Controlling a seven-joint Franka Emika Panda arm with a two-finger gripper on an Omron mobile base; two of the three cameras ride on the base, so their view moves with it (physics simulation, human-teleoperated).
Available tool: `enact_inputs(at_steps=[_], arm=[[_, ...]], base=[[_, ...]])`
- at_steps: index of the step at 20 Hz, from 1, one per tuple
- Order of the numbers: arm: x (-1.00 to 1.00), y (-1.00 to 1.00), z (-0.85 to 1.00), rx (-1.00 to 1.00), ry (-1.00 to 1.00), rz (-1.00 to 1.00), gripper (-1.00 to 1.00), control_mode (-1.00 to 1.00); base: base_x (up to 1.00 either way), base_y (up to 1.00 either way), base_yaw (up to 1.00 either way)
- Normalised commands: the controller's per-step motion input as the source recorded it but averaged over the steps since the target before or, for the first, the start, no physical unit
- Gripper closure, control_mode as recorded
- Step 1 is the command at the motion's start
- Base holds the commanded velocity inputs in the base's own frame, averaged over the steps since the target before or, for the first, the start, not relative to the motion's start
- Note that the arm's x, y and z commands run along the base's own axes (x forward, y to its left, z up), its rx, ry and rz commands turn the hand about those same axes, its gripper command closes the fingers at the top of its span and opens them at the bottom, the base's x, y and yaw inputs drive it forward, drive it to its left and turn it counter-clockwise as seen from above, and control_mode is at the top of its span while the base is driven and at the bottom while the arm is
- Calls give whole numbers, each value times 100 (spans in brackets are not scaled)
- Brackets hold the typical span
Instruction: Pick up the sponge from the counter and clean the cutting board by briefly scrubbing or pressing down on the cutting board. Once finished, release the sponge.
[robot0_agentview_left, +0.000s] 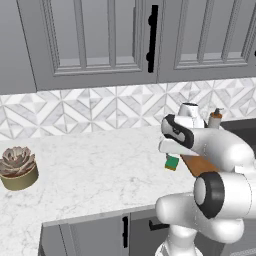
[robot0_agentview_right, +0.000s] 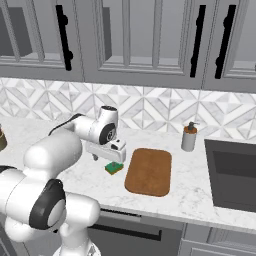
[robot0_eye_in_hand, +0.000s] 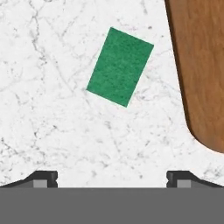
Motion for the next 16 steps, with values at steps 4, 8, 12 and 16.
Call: enact_inputs(at_steps=[4, 8, 12, 16], arm=[[16, -28, -62, 0, 0, -15, -100, -100], [46, -5, -19, 0, -1, -3, -100, -100], [38, -1, -5, 0, 0, 0, -100, -100], [23, 0, -18, -2, 0, 0, -100, -100]], base=[[0, 0, 0], [0, 0, 0], [0, 0, 0], [0, 0, 0]])
